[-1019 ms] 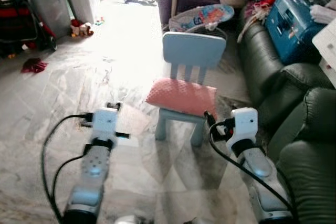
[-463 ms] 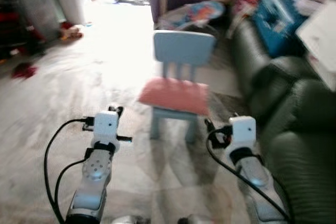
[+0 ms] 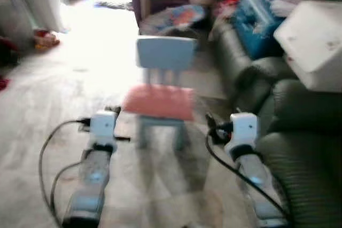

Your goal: Move the pillow to the sofa

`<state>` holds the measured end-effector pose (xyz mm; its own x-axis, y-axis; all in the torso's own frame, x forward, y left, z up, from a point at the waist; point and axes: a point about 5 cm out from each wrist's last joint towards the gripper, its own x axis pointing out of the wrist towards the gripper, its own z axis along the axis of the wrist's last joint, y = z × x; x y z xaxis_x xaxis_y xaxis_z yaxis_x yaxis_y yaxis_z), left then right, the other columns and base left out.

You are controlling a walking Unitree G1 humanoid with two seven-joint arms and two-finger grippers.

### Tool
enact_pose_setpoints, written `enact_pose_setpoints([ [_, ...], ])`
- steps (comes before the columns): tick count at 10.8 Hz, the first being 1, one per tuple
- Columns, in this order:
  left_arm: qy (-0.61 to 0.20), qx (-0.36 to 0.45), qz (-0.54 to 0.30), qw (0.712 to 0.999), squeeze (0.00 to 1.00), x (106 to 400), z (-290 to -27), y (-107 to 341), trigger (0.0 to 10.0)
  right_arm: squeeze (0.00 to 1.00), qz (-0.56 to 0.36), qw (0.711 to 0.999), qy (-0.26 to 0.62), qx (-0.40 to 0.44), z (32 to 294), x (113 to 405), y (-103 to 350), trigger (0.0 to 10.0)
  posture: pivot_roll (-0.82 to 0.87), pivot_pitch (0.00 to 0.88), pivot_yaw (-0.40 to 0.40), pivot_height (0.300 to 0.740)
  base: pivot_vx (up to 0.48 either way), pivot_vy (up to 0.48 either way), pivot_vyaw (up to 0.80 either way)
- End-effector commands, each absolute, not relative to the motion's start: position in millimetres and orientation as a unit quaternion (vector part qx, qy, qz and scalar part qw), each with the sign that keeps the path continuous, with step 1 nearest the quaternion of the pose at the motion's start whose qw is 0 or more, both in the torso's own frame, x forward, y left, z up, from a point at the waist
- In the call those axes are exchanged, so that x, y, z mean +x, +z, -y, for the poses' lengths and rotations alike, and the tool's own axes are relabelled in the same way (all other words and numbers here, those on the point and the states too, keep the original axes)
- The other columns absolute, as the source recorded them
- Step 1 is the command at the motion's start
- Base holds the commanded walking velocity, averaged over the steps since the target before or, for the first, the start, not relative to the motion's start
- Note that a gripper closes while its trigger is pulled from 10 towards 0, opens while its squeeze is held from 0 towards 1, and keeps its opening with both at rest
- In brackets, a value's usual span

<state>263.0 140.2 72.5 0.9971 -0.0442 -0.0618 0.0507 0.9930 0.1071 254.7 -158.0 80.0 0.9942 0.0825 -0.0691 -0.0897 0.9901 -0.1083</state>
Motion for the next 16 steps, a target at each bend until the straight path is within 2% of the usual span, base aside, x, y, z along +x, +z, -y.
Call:
enact_pose_setpoints([
  [1,-0.015,0.063,-0.027,0.998,0.0,262.6,-147.5,73.8,10.0,0.0,-0.027,0.997,0.053,-0.048,151.7,256.7,81.5,10.0,-0.02,0.0,-0.031,0.74,0.405,0.0,0.0],
  [4,-0.01,0.06,-0.03,0.998,0.0,263.0,-147.7,72.8,10.0,0.0,-0.01,0.995,0.093,-0.041,143.0,267.4,89.1,10.0,-0.02,0.0,-0.029,0.74,0.371,0.215,0.0],
  [8,-0.008,0.058,-0.035,0.998,0.0,264.5,-146.3,73.0,10.0,0.0,0.011,0.994,0.098,-0.055,141.4,277.7,97.1,10.0,-0.02,0.0,-0.022,0.74,0.355,0.322,0.0],
  [11,-0.01,0.067,-0.034,0.997,0.0,264.8,-144.8,73.2,10.0,0.0,0.018,0.993,0.101,-0.055,142.1,279.2,99.1,10.0,-0.02,0.0,-0.022,0.74,0.351,0.328,0.55],
  [16,-0.017,0.077,-0.035,0.996,0.0,264.6,-141.2,72.9,10.0,0.0,0.021,0.993,0.103,-0.058,139.7,278.3,98.9,10.0,-0.03,0.0,-0.02,0.74,0.43,-0.056,0.0],
])
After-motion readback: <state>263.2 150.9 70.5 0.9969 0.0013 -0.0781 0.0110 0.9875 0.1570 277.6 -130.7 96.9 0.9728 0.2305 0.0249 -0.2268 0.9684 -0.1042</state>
